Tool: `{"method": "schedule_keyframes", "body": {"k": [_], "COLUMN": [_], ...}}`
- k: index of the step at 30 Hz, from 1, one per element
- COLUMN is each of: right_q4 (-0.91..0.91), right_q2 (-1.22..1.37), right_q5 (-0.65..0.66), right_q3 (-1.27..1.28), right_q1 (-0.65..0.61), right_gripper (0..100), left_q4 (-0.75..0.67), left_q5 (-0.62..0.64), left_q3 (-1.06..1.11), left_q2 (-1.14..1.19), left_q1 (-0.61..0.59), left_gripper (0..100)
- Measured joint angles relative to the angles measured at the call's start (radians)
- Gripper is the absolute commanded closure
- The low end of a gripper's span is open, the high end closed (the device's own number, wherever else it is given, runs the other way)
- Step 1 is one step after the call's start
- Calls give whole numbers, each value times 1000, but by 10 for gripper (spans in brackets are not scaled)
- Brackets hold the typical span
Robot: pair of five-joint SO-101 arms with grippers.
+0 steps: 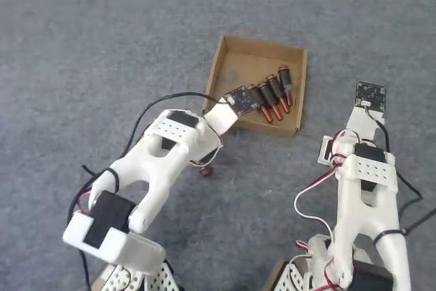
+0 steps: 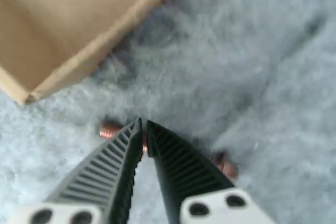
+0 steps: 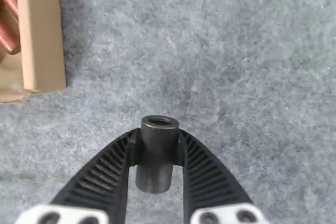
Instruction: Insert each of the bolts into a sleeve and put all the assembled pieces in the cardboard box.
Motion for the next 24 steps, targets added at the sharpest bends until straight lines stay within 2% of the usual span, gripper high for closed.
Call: {"method": "schedule_keyframes", "body": {"k": [9,17,24], "right_q4": [0,0,0], "right_q2": [0,0,0], "right_q5": [0,0,0], "right_q3": [0,0,11], "right_q1": [0,0,0], "right_gripper": [991,991,991], "left_q4": [143,123,106], "left_q5": [-104,-80,-72], "left_q3": [-18,0,140], "left_q2": [-2,-18,-169], "left_q1": [-55,-68,-69], "left_gripper": [989,988,987]}}
